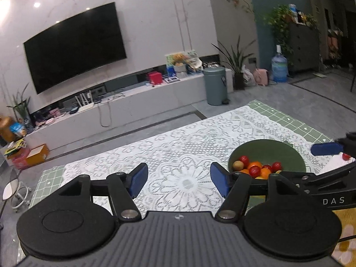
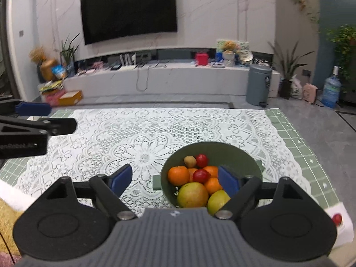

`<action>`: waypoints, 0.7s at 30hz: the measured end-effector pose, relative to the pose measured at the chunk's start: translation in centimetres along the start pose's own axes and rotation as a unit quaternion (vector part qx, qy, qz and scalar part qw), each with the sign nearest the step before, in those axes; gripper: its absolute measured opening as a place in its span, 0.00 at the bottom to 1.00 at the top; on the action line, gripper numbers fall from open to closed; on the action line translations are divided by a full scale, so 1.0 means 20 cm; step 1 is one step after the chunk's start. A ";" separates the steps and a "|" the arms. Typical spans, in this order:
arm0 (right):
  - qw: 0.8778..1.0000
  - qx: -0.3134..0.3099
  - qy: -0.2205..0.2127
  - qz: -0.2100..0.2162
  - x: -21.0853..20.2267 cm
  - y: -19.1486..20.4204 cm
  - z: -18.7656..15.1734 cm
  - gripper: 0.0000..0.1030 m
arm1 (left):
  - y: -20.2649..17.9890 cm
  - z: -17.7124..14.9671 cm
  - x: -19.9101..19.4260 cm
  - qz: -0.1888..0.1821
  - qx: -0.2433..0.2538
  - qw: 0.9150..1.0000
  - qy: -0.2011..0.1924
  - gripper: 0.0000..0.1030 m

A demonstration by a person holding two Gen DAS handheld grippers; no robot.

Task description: Organize fruits

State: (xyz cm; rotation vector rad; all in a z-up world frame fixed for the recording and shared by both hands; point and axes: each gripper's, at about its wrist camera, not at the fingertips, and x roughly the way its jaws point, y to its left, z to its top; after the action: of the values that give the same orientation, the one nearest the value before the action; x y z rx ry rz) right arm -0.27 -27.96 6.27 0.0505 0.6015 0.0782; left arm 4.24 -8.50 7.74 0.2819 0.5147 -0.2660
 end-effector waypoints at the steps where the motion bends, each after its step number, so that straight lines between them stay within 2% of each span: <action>1: 1.000 0.006 -0.007 -0.008 -0.01 0.01 -0.03 0.79 | 0.00 -0.02 -0.01 0.004 -0.005 1.000 -0.002 0.74; 6: 0.998 0.015 -0.047 -0.044 -0.06 0.08 -0.17 0.79 | 0.04 -0.15 -0.02 0.024 -0.033 0.999 -0.003 0.74; 11: 0.996 -0.001 -0.065 -0.063 -0.06 0.13 -0.28 0.82 | 0.02 -0.26 0.03 0.022 -0.030 0.999 0.025 0.74; 17: 0.997 -0.004 -0.035 -0.063 0.05 0.14 -0.31 0.89 | 0.01 -0.37 0.15 0.016 -0.034 0.995 0.088 0.74; 21: 0.998 0.013 0.000 -0.061 0.13 0.11 -0.32 0.89 | 0.00 -0.42 0.22 0.005 -0.033 0.992 0.120 0.74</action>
State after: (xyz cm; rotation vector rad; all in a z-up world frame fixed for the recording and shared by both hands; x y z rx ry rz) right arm -1.81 -25.35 -0.30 0.0395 0.6037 -0.0477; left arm 4.10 -6.44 -1.53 0.2542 0.7585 -0.2053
